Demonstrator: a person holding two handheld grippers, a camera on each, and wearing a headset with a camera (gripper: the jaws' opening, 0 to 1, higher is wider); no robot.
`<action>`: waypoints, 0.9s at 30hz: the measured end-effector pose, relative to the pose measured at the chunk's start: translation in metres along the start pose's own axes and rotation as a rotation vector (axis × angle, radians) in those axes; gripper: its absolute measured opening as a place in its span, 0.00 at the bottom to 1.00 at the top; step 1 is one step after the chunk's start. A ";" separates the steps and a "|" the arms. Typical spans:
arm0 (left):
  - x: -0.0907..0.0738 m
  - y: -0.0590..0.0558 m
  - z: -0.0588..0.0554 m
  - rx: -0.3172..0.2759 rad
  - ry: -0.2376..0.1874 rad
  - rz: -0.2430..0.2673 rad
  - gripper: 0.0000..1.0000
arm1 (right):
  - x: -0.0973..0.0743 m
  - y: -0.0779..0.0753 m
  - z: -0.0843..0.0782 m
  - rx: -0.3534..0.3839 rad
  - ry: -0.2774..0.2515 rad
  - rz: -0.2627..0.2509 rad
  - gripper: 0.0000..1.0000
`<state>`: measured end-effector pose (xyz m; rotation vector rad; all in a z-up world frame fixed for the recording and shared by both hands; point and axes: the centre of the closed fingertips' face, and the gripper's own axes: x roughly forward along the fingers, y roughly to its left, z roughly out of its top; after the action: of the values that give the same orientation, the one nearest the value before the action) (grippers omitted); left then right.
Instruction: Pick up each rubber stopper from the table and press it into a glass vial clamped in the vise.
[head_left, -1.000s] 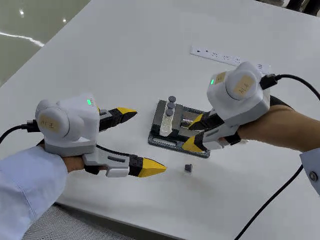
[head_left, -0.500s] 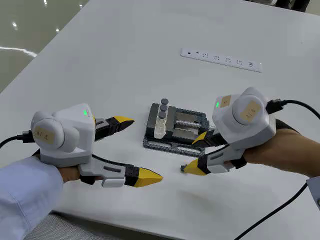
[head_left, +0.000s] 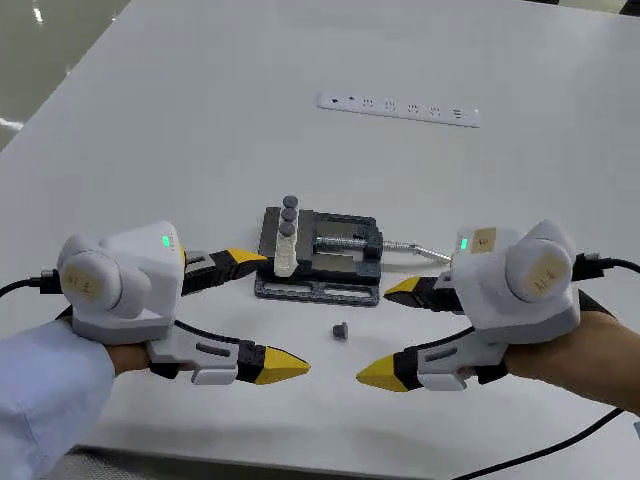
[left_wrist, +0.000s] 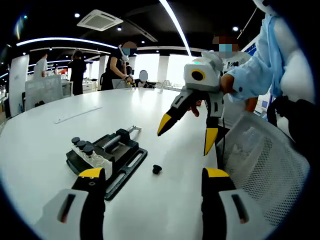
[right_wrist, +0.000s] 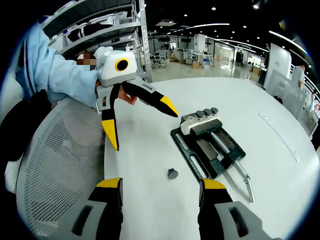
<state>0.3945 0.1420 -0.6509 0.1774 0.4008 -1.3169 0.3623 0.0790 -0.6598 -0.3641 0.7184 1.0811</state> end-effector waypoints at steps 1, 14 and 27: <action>0.003 -0.001 -0.002 0.004 0.012 -0.006 0.75 | -0.002 0.000 0.000 0.006 -0.017 -0.015 0.61; 0.037 -0.012 -0.019 0.108 0.136 -0.113 0.51 | -0.027 0.015 -0.016 0.104 -0.117 -0.088 0.69; 0.061 -0.006 -0.030 0.260 0.242 -0.162 0.27 | -0.032 0.019 -0.026 0.130 -0.112 -0.108 0.67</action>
<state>0.3947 0.0959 -0.7010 0.5349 0.4546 -1.5117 0.3273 0.0501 -0.6550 -0.2269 0.6583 0.9396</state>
